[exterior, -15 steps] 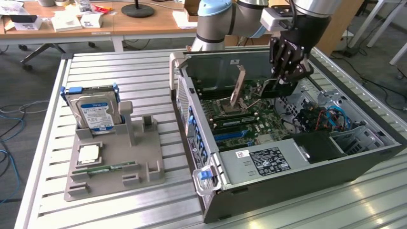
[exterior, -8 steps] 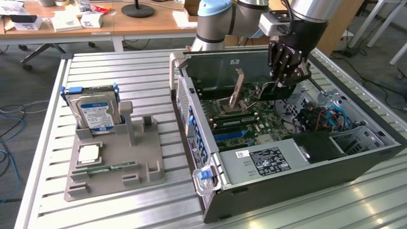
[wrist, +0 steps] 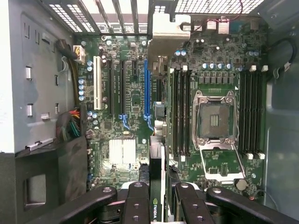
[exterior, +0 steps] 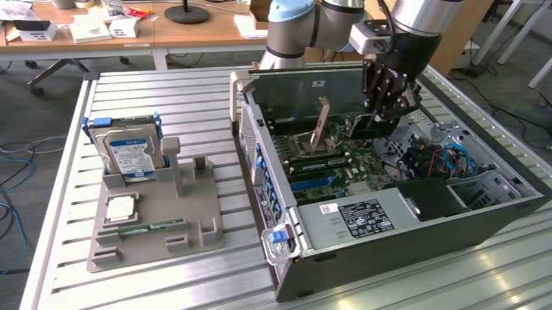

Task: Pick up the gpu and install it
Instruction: 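Insert the gpu into the slot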

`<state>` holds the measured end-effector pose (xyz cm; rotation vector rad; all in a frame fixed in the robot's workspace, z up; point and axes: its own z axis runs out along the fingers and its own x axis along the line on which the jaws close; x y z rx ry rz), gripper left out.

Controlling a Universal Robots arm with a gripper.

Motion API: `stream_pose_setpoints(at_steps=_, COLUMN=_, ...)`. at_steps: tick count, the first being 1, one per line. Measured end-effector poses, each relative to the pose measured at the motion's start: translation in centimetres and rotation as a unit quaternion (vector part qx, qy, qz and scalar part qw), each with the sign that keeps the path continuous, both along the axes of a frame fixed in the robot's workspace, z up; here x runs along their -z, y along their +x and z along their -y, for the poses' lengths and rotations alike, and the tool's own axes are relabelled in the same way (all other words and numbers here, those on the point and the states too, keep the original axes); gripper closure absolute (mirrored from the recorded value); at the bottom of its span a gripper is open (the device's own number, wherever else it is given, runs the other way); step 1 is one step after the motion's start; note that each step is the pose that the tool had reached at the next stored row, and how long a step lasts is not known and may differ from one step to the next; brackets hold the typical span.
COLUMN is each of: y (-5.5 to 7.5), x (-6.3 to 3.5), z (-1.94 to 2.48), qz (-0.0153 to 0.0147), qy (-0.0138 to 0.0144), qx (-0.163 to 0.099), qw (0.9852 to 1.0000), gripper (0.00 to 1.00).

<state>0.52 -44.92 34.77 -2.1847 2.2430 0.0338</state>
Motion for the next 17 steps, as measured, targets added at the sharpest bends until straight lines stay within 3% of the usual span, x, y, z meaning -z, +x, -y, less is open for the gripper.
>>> stream_pose_setpoints(at_steps=17, y=0.0, x=1.25, z=0.0, qz=0.0, qy=-0.0013, qx=0.0, qw=1.0, gripper=0.74)
